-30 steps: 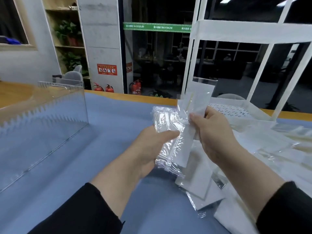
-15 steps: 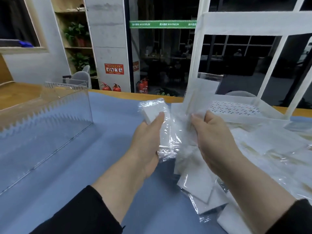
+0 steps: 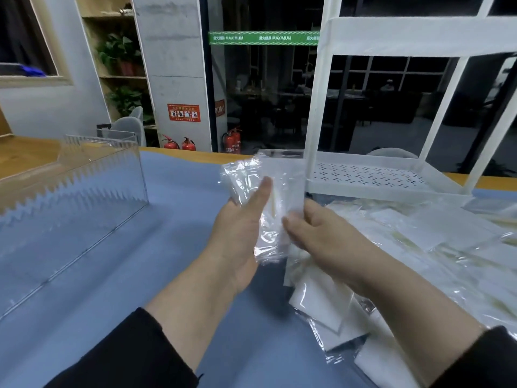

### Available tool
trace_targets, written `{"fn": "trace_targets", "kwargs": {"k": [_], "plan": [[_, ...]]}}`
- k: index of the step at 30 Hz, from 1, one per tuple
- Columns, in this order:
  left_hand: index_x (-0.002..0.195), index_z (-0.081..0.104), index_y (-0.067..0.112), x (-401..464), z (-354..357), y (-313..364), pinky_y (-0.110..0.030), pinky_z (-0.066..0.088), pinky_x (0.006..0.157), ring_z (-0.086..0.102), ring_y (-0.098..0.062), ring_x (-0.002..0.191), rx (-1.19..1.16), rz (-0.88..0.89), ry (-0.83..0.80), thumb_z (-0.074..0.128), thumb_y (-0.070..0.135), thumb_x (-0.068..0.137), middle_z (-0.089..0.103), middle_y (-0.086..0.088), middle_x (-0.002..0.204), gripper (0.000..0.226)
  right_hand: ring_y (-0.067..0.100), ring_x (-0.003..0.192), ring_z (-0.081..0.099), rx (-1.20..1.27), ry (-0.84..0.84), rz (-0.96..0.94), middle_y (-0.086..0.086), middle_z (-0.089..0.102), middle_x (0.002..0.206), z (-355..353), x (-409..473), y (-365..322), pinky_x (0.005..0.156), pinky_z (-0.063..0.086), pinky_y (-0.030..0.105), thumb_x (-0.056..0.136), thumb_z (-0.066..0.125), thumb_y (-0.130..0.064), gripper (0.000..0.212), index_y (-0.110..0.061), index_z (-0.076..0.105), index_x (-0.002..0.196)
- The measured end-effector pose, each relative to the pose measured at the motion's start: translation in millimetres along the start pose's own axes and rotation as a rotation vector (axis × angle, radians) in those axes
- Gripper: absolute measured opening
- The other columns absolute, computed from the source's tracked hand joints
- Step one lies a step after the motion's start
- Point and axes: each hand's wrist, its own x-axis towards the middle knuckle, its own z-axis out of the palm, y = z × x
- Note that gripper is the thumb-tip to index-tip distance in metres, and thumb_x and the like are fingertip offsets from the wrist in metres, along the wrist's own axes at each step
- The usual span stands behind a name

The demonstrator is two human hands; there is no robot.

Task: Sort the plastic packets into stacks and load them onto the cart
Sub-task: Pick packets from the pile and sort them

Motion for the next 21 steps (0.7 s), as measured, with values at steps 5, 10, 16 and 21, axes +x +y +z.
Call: {"fn": "trace_targets", "kwargs": {"k": [5, 10, 16, 21], "plan": [[0.109, 0.072, 0.017, 4, -9, 7, -0.047, 0.063, 0.066, 0.076, -0.026, 0.083, 0.107, 0.141, 0.122, 0.073, 0.018, 0.092, 0.079, -0.006, 0.092, 0.016, 0.003, 0.131, 0.05, -0.236, 0.025, -0.05, -0.019, 0.05, 0.147, -31, -5, -21, 0.112, 0.039, 0.034, 0.095, 0.063, -0.042, 0.066, -0.035, 0.032, 0.154], [0.103, 0.069, 0.02, 16, -27, 16, -0.044, 0.063, 0.066, 0.074, -0.024, 0.083, 0.667, 0.292, 0.214, 0.075, 0.021, 0.08, 0.075, 0.0, 0.089, 0.024, -0.003, 0.125, 0.048, -0.75, -0.319, -0.018, -0.033, 0.047, 0.136, -71, -19, -30, 0.107, 0.039, 0.027, 0.083, 0.075, -0.05, 0.061, -0.051, 0.047, 0.137], [0.103, 0.067, 0.019, 19, -25, 4, -0.048, 0.059, 0.081, 0.07, -0.031, 0.088, 0.989, 0.162, 0.146, 0.067, 0.018, 0.086, 0.072, -0.005, 0.095, 0.017, 0.005, 0.143, 0.026, -0.889, -0.553, 0.045, -0.042, 0.015, 0.15, -63, -27, -1, 0.117, 0.03, 0.041, 0.069, 0.078, -0.064, 0.101, -0.066, 0.011, 0.145], [0.101, 0.068, 0.016, 19, -25, 5, -0.052, 0.059, 0.083, 0.07, -0.033, 0.09, 0.925, 0.194, 0.159, 0.068, 0.022, 0.082, 0.073, -0.008, 0.095, 0.02, 0.006, 0.113, 0.032, -1.022, -0.486, -0.017, -0.029, 0.042, 0.12, -56, -28, -5, 0.103, 0.032, 0.035, 0.078, 0.071, -0.063, 0.076, -0.06, 0.028, 0.14]]}}
